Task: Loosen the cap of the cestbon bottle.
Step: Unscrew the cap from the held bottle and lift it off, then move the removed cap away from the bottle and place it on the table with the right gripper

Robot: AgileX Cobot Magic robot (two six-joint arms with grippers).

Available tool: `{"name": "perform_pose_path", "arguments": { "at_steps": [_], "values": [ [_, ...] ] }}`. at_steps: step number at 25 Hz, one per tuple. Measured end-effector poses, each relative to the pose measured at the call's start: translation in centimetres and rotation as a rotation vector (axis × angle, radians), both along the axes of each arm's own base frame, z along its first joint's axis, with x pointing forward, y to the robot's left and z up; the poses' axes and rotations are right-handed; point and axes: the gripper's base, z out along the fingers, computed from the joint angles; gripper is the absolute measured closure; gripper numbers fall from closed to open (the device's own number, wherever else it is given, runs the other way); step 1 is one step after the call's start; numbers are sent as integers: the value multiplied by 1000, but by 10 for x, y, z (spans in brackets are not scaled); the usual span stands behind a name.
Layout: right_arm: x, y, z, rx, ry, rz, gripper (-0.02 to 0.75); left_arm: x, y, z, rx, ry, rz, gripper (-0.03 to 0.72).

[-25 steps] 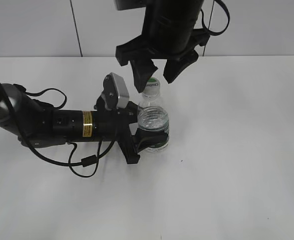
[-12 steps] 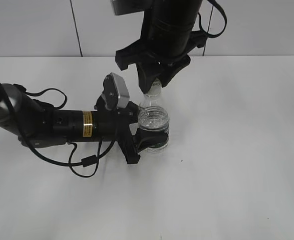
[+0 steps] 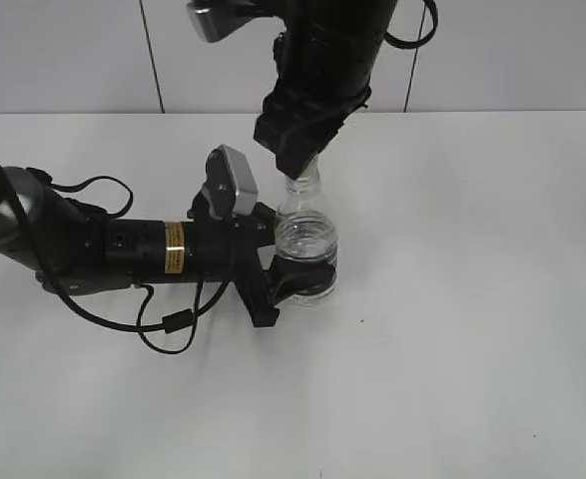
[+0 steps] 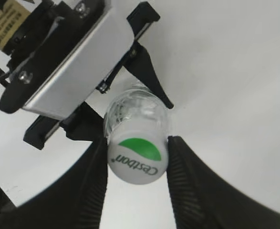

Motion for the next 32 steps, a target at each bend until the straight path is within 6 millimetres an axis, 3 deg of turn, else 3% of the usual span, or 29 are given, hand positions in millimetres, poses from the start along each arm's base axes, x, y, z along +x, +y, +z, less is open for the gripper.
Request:
{"name": "perform_pose_path", "arguments": {
  "at_steps": [5, 10, 15, 18, 25, 32],
  "values": [
    [0, 0, 9, 1, -45, 87, 445, 0, 0, 0, 0, -2, -1, 276],
    [-10, -10, 41, 60, -82, -21, 445, 0, 0, 0, 0, -2, -1, 276],
    [-14, -28, 68, 96, -137, -134, 445, 0, 0, 0, 1, -2, 0, 276],
    [-8, -51, 73, 104, -130, -228, 445, 0, 0, 0, 1, -2, 0, 276],
    [8, -134, 47, 28, -42, -476, 445, 0, 0, 0, 1, -2, 0, 276],
    [5, -196, -6, -50, 82, -658, 445, 0, 0, 0, 1, -2, 0, 276]
  ]
}}
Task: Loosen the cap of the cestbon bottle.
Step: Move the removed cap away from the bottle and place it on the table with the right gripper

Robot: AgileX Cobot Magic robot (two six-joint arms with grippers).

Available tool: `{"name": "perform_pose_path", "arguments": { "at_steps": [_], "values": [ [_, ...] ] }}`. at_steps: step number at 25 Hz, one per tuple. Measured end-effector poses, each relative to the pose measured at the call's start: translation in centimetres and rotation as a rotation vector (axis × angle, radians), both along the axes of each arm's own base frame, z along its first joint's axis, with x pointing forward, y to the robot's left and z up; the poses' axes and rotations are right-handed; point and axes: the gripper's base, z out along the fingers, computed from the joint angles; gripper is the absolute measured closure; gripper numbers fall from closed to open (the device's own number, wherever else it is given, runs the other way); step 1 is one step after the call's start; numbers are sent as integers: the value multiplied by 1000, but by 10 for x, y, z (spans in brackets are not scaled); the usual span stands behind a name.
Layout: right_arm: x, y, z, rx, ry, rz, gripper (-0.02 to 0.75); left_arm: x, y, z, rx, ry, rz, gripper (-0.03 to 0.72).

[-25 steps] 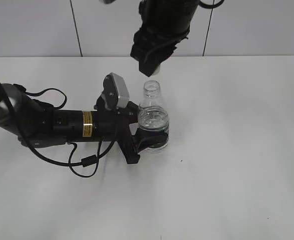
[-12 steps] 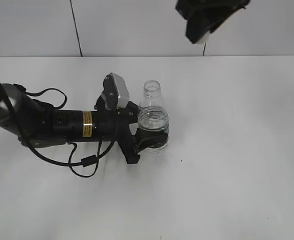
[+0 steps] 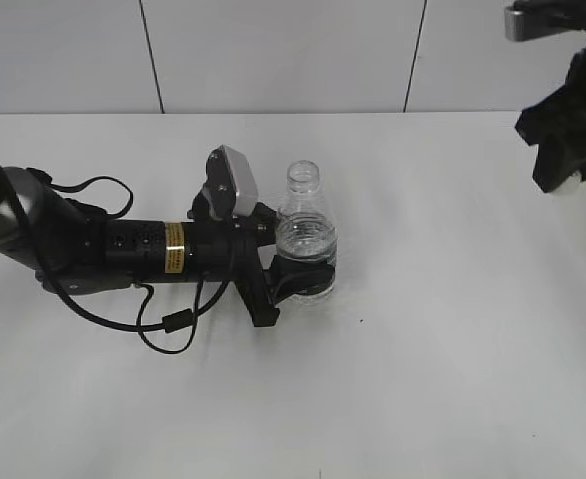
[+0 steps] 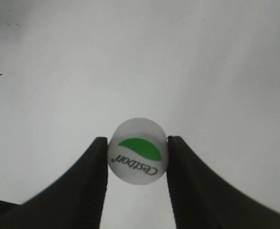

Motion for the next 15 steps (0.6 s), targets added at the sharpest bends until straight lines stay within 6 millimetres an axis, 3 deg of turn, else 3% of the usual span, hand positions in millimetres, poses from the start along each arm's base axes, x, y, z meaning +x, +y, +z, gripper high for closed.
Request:
{"name": "perform_pose_path", "arguments": {
  "at_steps": [5, 15],
  "values": [
    [3, -14, -35, 20, -47, -80, 445, 0, 0, 0, 0, 0, 0, 276],
    [29, -8, -112, 58, -86, -136, 445, 0, 0, 0, -1, 0, 0, 276]
  ]
}}
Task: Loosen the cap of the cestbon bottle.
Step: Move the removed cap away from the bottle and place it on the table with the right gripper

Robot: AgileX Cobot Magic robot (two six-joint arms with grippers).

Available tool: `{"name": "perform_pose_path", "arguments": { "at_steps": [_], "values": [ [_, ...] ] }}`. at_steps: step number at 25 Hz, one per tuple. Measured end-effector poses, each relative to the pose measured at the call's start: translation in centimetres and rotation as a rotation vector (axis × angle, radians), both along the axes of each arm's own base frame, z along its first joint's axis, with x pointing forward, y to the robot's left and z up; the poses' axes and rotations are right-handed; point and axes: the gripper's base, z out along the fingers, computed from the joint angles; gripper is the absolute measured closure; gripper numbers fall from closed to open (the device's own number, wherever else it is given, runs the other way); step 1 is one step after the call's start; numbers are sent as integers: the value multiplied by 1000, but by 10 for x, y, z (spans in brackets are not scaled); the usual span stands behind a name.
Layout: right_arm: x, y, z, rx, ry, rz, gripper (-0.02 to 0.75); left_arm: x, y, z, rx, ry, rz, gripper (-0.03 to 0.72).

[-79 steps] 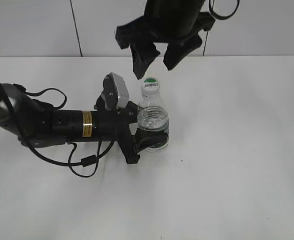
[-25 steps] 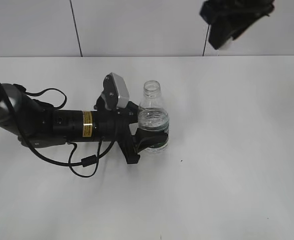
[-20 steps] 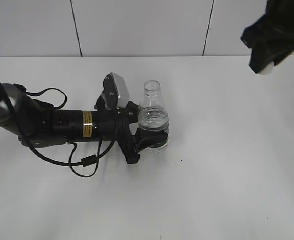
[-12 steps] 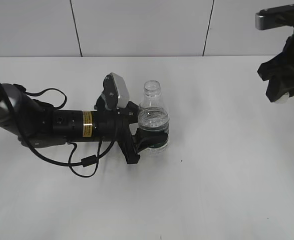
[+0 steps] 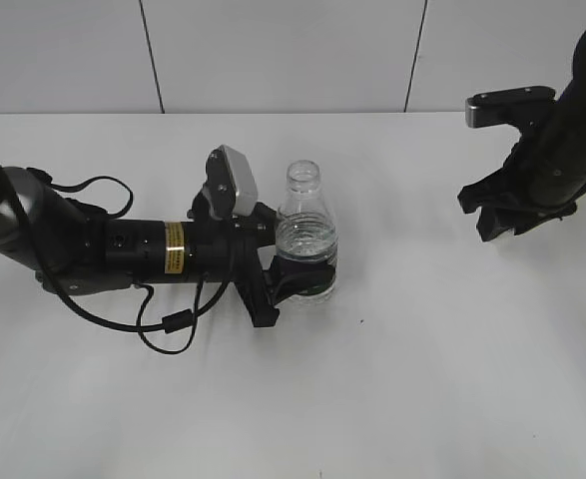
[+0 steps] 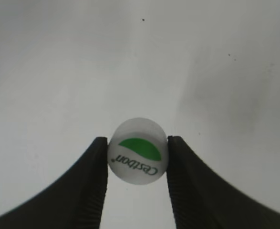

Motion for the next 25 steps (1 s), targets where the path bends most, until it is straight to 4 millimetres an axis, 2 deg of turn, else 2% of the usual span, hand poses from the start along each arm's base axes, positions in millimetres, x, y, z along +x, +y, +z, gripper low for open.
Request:
{"name": "perform_pose_path", "arguments": {
  "at_steps": [6, 14, 17, 20, 21, 25],
  "values": [
    [8, 2, -37, 2, 37, -12, 445, 0, 0, 0, 0, 0, 0, 276],
    [9, 2, -46, 0, 43, -13, 443, 0, 0, 0, 0, 0, 0, 276],
    [9, 2, -46, -1, 42, 3, 363, 0, 0, 0, 0, 0, 0, 276],
    [9, 3, -46, 1, 42, 8, 174, 0, 0, 0, 0, 0, 0, 276],
    [9, 3, -46, 1, 42, 8, 140, 0, 0, 0, 0, 0, 0, 276],
    [9, 3, -46, 1, 43, 10, 118, 0, 0, 0, -4, 21, 8, 260]
  ]
}}
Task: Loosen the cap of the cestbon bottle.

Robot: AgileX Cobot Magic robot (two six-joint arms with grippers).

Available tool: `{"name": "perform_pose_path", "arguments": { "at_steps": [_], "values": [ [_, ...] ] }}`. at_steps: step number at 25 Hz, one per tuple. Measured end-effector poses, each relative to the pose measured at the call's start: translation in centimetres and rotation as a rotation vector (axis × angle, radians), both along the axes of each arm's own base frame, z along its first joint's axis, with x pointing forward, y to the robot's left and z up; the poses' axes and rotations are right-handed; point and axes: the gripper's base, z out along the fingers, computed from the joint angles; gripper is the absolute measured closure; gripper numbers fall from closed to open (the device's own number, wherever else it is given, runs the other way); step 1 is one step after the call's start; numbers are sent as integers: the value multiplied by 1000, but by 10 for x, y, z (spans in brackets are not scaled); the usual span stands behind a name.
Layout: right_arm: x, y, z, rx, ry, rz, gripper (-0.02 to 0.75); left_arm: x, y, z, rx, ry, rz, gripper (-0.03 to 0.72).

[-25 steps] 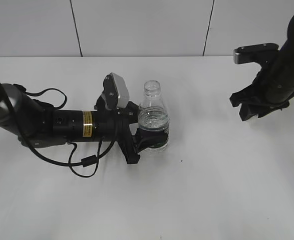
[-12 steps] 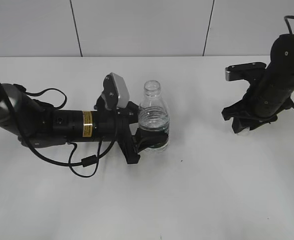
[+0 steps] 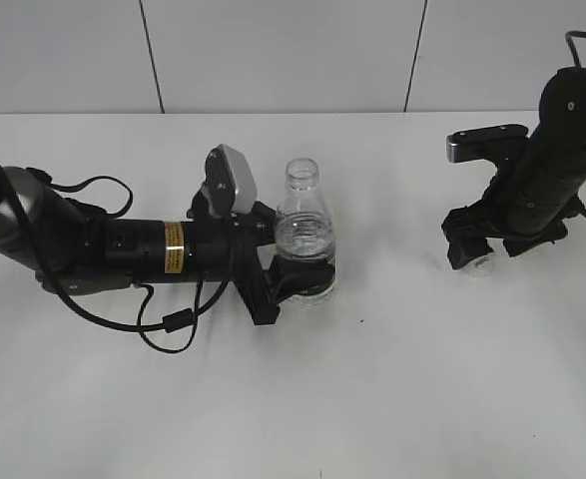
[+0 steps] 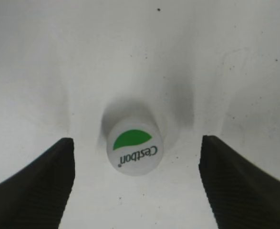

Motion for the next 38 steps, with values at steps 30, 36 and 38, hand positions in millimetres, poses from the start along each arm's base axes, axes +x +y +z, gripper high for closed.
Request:
{"name": "perform_pose_path", "arguments": {
  "at_steps": [30, 36, 38],
  "values": [
    [-30, -5, 111, 36, -155, 20, 144, 21, 102, 59, 377, -16, 204, 97],
    [-40, -12, 138, -9, -237, 47, 144, 30, 128, 97, 511, -61, 528, 98],
    [-44, -16, 146, -53, -254, 49, 144, 32, 140, 107, 532, -38, 691, 98]
  ]
}}
